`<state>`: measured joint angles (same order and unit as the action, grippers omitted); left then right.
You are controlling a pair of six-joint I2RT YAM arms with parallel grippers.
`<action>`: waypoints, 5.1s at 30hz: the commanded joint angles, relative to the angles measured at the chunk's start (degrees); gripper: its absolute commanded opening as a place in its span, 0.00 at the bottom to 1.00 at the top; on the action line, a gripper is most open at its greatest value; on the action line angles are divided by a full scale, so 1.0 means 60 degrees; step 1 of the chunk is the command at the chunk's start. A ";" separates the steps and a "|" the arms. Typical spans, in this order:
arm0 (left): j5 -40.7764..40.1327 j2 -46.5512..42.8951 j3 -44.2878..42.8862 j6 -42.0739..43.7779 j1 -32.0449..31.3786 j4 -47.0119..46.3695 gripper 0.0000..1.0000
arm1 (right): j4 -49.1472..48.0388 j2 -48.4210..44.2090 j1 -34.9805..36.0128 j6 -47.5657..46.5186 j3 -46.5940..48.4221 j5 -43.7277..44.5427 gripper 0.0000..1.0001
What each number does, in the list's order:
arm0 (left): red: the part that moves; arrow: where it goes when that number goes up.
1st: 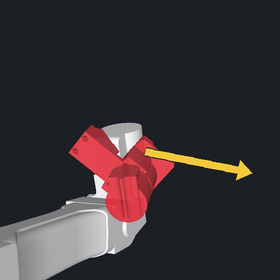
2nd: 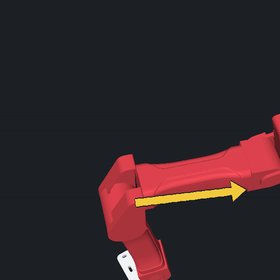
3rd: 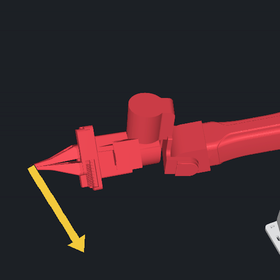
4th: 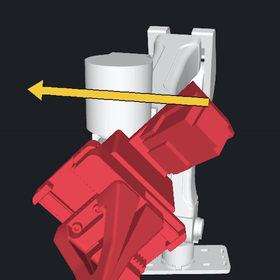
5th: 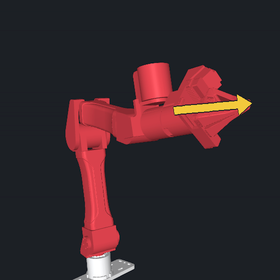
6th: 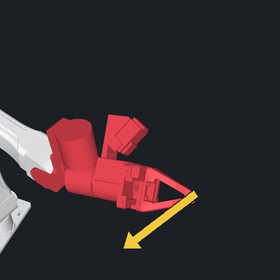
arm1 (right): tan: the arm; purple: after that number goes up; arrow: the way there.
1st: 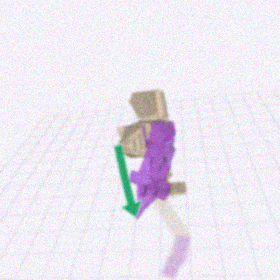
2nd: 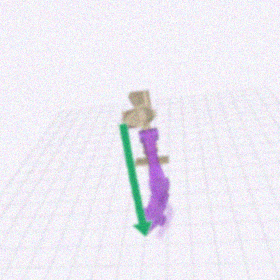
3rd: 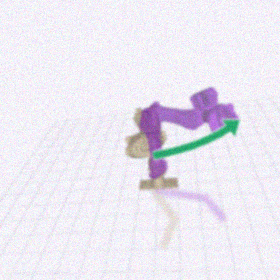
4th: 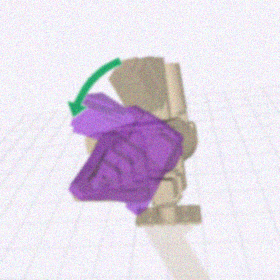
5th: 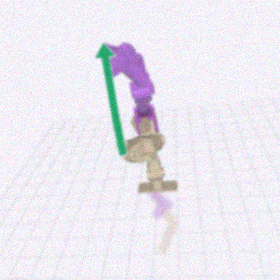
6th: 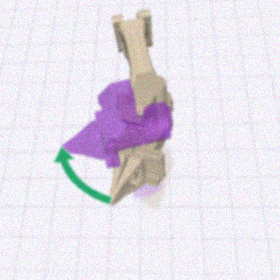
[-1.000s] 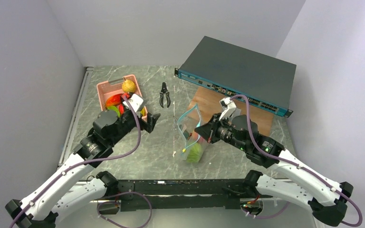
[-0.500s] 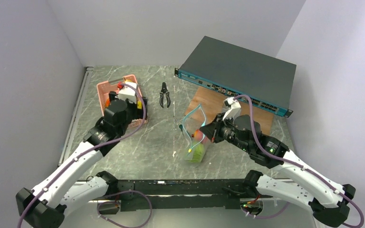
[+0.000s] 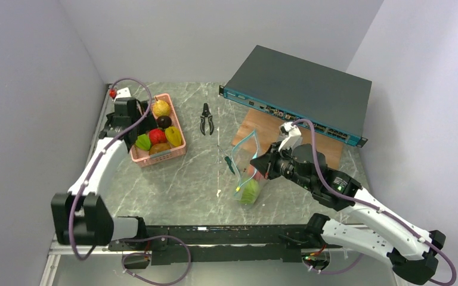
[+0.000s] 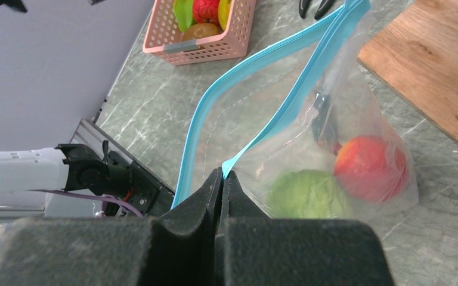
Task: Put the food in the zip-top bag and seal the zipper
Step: Pick up the fake fruit from the bin, then place the fake fruit in the zipper food storage bag, then pick up the fake vegetable from the bin.
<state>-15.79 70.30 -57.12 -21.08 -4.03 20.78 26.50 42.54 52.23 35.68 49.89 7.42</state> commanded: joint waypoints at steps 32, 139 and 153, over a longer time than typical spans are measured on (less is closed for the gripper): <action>0.1777 0.5585 -0.3074 0.0677 0.0154 0.1879 0.84 | -0.0730 -0.0207 0.0027 0.0017 -0.0427 -0.0157 0.00; -0.1668 -0.5226 0.2538 0.2860 -0.3479 -0.3211 1.00 | -0.2295 0.1074 0.1007 0.0513 -0.0724 -0.0316 0.00; -0.0133 -0.1516 0.1124 -0.0397 0.0223 -0.1157 1.00 | -0.2025 0.1351 0.1005 0.0322 -0.0474 -0.0245 0.00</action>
<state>-22.17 55.02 -45.52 -16.49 -6.61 8.45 14.06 50.46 57.98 38.94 45.25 4.51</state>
